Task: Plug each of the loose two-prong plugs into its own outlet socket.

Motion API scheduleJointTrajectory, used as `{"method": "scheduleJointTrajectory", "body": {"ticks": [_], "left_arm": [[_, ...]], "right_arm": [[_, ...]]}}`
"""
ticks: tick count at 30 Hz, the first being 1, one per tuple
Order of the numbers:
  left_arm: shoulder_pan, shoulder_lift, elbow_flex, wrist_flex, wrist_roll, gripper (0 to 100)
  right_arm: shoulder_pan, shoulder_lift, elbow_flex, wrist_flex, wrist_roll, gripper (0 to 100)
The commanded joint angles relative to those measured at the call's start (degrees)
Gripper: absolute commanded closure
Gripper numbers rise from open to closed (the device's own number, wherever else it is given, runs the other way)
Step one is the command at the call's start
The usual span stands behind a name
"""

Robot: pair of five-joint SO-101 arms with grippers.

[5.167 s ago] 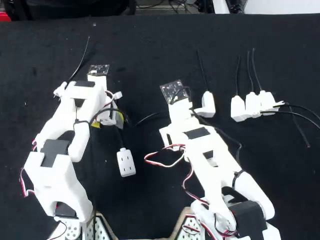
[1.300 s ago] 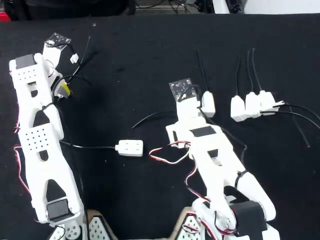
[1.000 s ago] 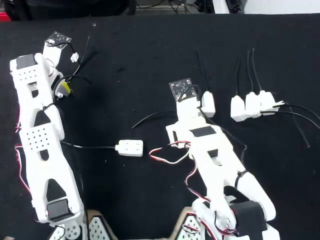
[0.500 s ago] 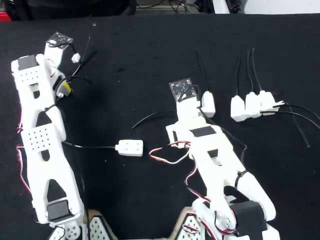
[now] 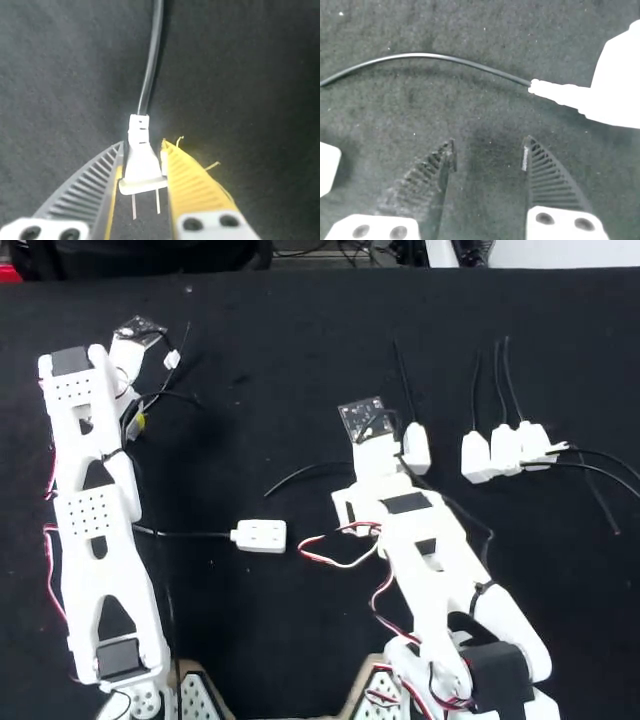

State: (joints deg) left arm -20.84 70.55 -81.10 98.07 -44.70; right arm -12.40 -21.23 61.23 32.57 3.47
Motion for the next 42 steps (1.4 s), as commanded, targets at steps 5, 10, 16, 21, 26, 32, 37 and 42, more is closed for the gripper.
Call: {"method": "scheduleJointTrajectory", "body": {"ticks": [5,10,16,21,26,32,37,42], "left_arm": [[-0.4,-0.7,-10.5,2.9,11.9,97],[-0.1,-3.3,-8.7,3.1,17.9,97],[1.3,-17.8,11.4,3.1,21.5,97],[5.0,-37.9,40.7,2.8,21.5,97],[10.9,-58.5,65.8,-0.8,21.5,97],[19.4,-79.3,94.6,-14.7,23.4,97],[27.9,-91.5,110.0,-23.8,27.8,97],[30.7,-95.2,120.9,-32.2,28.0,97]], "right_arm": [[0.9,-2.4,-2.9,-0.9,-0.3,79.7],[0.9,-2.4,-2.9,-0.9,-0.3,79.7],[0.8,-2.4,-2.9,-0.9,-0.3,79.7],[0.9,-2.5,-3.2,-0.8,-0.4,79.7],[0.9,-2.5,-3.2,-0.8,-0.4,79.7],[1.0,-2.5,-2.9,-0.8,-0.4,79.7],[1.0,-2.5,-2.9,-0.8,-0.4,79.7],[1.0,-2.5,-2.8,-0.8,-0.4,79.7]]}}
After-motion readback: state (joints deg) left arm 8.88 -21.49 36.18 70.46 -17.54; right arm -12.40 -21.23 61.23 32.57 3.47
